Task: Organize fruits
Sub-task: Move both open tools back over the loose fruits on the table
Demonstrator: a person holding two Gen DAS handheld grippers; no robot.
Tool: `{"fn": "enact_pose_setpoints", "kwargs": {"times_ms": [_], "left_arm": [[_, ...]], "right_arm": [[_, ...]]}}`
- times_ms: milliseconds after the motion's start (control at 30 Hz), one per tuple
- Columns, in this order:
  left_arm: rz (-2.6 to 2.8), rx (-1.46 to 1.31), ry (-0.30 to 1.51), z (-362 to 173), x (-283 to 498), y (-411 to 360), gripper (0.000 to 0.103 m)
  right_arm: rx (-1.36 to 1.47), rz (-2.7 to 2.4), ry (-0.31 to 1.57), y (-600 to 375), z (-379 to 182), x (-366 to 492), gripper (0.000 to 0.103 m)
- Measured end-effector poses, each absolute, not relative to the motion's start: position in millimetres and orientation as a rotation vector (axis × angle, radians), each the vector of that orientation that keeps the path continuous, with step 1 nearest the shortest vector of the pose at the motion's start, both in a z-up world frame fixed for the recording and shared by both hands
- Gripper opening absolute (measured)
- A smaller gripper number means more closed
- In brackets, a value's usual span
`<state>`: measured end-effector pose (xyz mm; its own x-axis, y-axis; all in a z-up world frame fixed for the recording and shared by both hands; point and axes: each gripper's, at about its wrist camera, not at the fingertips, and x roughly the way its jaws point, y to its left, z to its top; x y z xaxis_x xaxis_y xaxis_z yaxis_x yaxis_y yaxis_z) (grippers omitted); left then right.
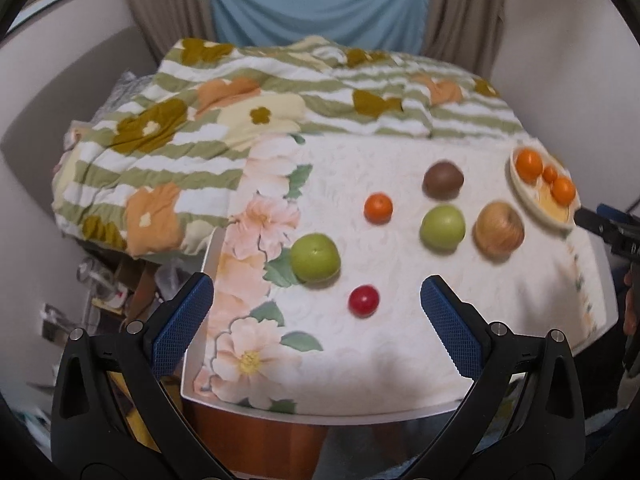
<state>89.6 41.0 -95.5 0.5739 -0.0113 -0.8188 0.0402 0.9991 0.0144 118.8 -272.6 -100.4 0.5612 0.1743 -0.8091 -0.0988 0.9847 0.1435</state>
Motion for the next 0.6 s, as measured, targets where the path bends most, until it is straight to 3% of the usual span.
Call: {"fn": "enact_pose_setpoints", "kwargs": {"times_ms": [600], "left_arm": [[-0.271,0.076,1.050,-188,121,30,0.103]], "right_arm": [[0.058,0.050,1.058,-228,-173,139,0.102]]}}
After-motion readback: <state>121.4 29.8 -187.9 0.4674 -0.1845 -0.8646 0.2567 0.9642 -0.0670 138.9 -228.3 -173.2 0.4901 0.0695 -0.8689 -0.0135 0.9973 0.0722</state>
